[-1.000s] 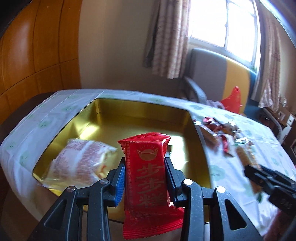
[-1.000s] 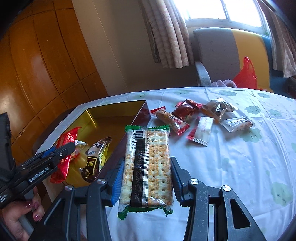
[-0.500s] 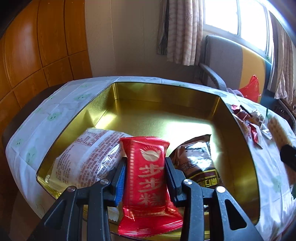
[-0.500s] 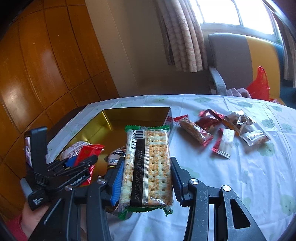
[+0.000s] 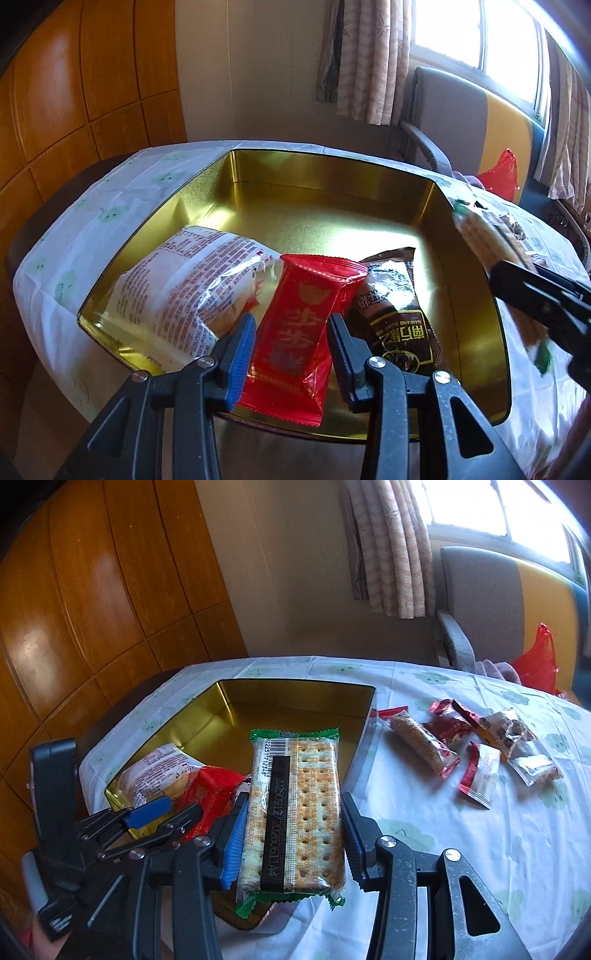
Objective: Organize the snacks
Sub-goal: 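Carry the red packet into the tin with the left gripper while the right gripper carries the crackers over, then open the left gripper to release the red packet while the right gripper drops the cracker pack in the tin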
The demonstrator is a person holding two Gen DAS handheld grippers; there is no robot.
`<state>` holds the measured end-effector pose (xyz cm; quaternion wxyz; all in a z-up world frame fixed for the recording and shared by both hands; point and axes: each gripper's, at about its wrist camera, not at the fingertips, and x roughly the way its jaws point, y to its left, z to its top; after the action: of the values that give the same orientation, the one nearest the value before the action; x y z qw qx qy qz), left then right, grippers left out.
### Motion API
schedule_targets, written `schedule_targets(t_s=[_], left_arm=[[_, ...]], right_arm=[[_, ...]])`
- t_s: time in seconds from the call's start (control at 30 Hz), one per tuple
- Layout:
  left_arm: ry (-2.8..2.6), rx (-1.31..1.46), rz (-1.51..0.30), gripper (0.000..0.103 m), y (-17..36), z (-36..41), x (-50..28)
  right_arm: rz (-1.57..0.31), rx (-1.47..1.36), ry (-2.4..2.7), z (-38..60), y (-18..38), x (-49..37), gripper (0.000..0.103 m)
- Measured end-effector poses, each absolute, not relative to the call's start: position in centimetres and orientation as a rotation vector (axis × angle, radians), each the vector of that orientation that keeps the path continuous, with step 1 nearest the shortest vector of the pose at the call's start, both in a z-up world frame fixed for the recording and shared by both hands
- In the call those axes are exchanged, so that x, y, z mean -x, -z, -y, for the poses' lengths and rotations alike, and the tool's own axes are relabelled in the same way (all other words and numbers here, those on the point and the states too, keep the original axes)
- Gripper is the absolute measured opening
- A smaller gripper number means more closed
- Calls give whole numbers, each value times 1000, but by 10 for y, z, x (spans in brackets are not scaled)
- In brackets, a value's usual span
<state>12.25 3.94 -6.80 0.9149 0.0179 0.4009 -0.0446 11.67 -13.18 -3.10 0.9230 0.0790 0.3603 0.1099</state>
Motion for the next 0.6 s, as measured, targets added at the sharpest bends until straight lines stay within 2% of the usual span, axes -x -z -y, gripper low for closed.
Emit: schedule_targets(t_s=[0.6], left_arm=[[92, -13, -837, 41, 61, -36, -114]], right_arm=[[-796, -39, -245, 104, 38, -180, 47]])
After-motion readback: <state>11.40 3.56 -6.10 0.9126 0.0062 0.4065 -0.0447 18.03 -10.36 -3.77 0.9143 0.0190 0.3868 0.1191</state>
